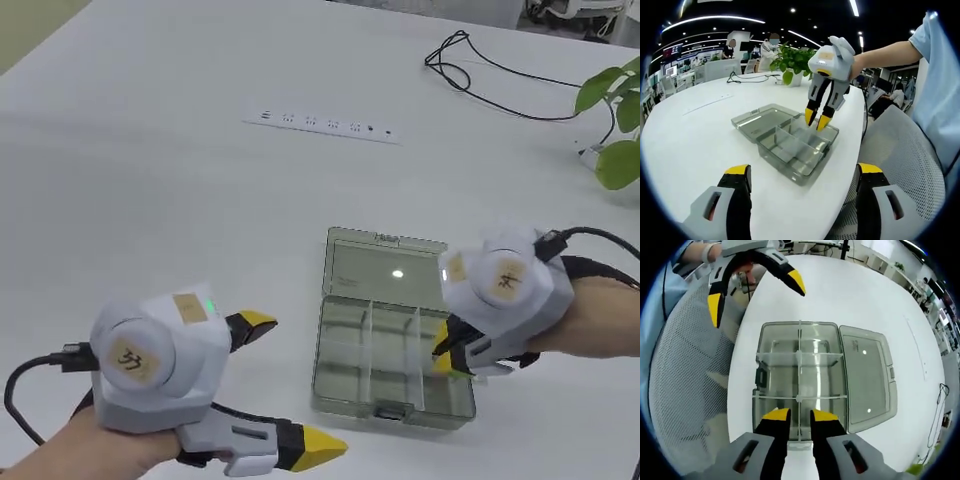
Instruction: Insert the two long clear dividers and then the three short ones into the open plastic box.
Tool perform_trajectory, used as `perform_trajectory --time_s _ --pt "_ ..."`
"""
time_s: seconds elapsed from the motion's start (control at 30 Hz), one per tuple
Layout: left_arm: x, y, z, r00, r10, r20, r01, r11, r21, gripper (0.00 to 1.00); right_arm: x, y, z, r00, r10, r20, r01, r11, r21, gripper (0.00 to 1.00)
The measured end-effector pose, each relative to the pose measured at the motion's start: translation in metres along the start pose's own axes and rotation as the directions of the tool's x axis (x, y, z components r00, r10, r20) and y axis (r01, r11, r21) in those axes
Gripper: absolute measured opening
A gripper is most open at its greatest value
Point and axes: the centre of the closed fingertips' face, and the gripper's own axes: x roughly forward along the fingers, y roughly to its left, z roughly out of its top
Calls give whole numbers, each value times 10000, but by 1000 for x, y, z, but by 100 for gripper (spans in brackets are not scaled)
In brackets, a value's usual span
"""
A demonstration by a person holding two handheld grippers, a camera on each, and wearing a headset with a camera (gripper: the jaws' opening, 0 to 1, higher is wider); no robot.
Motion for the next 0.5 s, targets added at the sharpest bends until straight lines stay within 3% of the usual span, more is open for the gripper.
perform_trajectory --time_s 0.1,0.17,0.27,0.43,0.5 --pt "-2 1 -2 10000 36 -22 -36 10000 11 88 -10 1 -1 9987 -196 480 172 9986 502 25" --pt "-3 1 -2 10000 69 47 -69 10000 5 88 -16 2 1 9935 -386 1070 300 9963 804 30" --pt "-6 3 0 9996 172 236 -169 9998 -120 88 -28 2 1 9779 -1040 1812 817 9886 1267 43" --pt "-9 4 -2 9992 290 273 -286 9995 -136 88 -40 9 -12 9618 -1581 2233 1089 9699 2178 55" --pt "-11 6 -1 9988 378 318 -373 9992 -165 89 -47 11 -14 9463 -2021 2524 1342 9556 2622 59"
